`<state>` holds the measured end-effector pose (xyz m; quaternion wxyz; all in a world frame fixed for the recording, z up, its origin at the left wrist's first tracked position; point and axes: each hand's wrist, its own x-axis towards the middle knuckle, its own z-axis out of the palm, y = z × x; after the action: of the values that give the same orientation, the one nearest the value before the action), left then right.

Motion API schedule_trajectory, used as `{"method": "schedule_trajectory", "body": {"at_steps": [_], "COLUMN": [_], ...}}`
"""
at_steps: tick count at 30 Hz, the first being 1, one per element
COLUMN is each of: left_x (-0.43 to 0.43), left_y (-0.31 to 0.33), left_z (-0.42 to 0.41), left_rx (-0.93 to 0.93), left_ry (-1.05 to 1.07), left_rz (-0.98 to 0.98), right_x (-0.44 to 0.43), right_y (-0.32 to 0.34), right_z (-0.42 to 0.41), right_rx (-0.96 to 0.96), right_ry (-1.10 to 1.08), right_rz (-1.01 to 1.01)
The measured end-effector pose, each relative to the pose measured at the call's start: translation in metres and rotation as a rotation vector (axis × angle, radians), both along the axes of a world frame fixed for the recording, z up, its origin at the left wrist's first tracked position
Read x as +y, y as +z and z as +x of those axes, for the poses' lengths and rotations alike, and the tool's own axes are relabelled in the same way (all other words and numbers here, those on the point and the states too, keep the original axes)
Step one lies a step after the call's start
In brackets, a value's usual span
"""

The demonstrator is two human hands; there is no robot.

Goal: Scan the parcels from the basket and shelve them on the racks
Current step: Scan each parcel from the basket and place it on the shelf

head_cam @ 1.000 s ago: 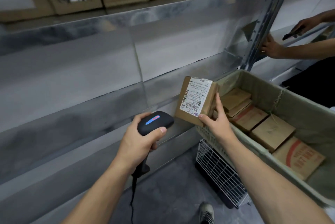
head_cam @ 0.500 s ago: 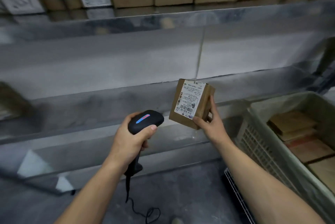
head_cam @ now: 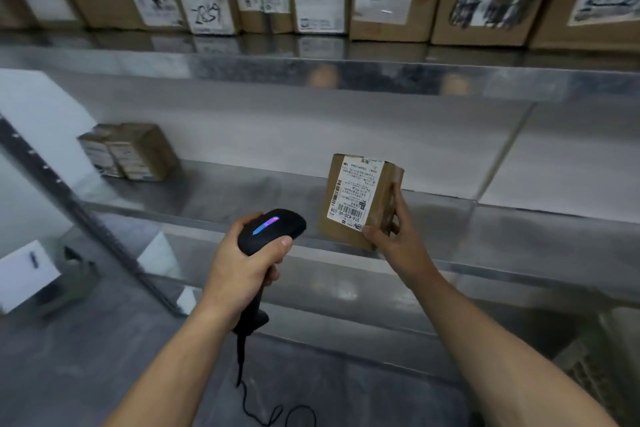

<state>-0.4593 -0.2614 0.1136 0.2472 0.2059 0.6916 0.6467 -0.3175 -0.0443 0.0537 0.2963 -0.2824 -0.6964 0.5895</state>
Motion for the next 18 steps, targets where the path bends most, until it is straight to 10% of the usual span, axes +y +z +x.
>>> {"method": "schedule_trajectory", "body": {"at_steps": [18], "left_x": [-0.051], "left_y": [0.0], "left_z": [-0.074], "left_rx": [0.004], "left_ry": [0.282], "left_rz": [0.022], "right_x": [-0.02], "right_y": [-0.01], "right_z": [-0.138], "right_rx": [0.033], "right_ry": [0.24], "right_rz": [0.058]}}
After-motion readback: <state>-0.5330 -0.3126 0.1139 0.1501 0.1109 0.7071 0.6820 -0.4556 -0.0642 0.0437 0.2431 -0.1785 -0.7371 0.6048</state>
